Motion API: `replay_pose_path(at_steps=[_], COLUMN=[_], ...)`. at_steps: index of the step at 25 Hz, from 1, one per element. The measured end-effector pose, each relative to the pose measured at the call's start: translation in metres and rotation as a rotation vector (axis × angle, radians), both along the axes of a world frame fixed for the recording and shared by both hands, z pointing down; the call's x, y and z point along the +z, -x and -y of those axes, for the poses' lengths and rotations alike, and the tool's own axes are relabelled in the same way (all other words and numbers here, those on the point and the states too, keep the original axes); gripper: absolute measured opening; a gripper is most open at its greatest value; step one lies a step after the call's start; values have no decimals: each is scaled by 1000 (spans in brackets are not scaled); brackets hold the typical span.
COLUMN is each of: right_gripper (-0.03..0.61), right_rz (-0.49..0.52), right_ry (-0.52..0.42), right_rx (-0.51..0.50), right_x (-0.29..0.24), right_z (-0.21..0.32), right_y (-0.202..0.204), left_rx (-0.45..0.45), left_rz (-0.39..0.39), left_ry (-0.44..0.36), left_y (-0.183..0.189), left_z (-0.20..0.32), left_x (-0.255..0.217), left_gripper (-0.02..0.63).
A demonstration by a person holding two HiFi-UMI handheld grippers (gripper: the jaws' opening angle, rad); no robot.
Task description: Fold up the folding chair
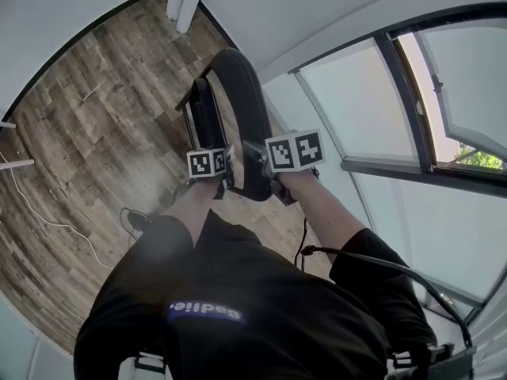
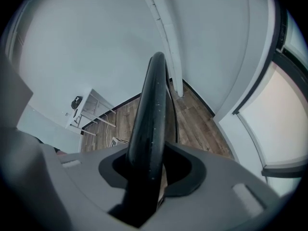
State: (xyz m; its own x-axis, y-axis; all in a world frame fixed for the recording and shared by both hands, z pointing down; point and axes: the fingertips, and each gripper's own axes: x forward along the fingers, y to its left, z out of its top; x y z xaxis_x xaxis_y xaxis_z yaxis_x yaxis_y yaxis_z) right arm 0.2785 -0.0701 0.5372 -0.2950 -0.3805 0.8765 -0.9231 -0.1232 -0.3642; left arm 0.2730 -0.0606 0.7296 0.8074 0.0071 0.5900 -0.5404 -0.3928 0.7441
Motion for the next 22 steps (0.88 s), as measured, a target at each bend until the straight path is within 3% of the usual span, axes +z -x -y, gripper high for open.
replay_pose_path(at_steps=[4, 8, 15, 18, 22], right_gripper=[106, 106, 104, 97, 97], right_rz=[-33, -118, -164, -167, -165], right_ry=[5, 31, 30, 30, 27], right_rx=[-37, -93, -88, -70, -76], right_x=[0, 0, -1, 0, 1], right_z=[-4, -7, -10, -11, -12], right_y=[-7, -13, -24, -29, -31], left_rx=[41, 94, 93, 111, 146], left_rz=[-8, -6, -1, -8, -54], left_ry=[0, 52, 79, 35, -102], left_y=[-3, 0, 17, 37, 77], left_z=[-5, -12, -14, -13, -7], left_x=[-2, -4, -16, -25, -62], left_gripper=[135, 137, 137, 137, 137])
